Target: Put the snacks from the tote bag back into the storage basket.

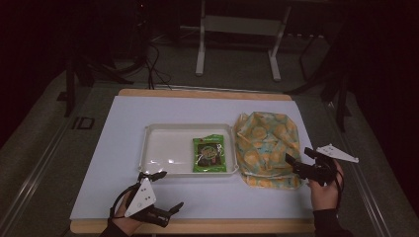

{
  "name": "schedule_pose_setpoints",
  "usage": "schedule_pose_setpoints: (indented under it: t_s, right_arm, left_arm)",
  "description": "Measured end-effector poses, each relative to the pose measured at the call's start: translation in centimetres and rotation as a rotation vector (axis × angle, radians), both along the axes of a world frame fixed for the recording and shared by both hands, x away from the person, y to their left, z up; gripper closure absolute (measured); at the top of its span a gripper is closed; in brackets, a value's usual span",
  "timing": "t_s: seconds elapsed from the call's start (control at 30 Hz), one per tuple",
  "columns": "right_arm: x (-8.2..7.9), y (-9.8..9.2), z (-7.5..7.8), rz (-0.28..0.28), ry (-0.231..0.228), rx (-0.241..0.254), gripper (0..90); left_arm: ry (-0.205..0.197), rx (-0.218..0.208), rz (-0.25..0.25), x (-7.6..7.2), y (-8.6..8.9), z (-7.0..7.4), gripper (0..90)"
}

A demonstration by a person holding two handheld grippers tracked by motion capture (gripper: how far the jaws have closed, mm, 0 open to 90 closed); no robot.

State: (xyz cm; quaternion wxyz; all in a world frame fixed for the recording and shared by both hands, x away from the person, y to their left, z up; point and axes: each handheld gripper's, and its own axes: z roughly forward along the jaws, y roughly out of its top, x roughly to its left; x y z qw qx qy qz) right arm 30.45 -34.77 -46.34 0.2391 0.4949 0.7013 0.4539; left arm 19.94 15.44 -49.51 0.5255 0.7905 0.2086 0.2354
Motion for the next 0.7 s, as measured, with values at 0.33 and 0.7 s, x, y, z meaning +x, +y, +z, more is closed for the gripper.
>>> schedule_pose_setpoints:
  t_s: [0.33, 0.7]
  right_arm:
    - [-0.20, -0.30, -0.24, -0.014, -0.018, 0.001, 14.3]
    - [-0.01, -0.43, -0.56, -0.017, -0.005, 0.007, 14.3]
  left_arm:
    - [-0.001, 0.002, -0.006, -0.06, -0.03, 0.03, 1.1]
    - [0.002, 0.004, -0.008, -0.04, -0.05, 0.02, 1.1]
